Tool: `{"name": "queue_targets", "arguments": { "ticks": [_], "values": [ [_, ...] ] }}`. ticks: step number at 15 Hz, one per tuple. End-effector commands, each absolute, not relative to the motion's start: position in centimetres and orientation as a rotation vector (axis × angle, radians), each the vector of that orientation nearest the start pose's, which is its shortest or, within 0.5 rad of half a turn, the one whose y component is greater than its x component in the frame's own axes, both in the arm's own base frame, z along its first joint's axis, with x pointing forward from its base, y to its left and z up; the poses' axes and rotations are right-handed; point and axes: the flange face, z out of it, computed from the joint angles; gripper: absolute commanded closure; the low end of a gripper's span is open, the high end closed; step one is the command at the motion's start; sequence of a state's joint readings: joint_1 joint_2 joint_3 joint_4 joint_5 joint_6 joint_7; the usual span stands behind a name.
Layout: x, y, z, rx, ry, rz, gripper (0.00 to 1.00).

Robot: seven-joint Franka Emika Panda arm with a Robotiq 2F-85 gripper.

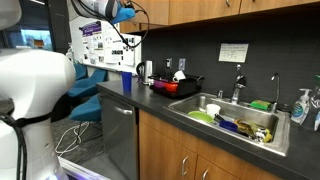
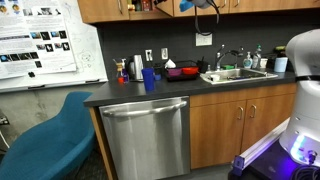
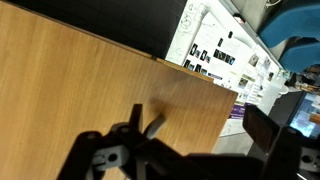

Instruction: Close the top cupboard

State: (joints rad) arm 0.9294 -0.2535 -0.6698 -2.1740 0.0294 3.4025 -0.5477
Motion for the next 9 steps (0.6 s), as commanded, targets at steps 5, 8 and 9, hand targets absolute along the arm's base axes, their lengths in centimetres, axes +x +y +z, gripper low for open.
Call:
{"name": "queue_targets", "arguments": {
  "ticks": [5,8,9],
  "values": [
    [54.1,13.7,65.5,-2.266,-0.875,-2.140,0.00],
    [55.6,15.9,65.6,-2.253,-0.890,-2.190,0.00],
    [56.4,16.8,65.5,-2.255,-0.885,-2.205,0.00]
  ]
}}
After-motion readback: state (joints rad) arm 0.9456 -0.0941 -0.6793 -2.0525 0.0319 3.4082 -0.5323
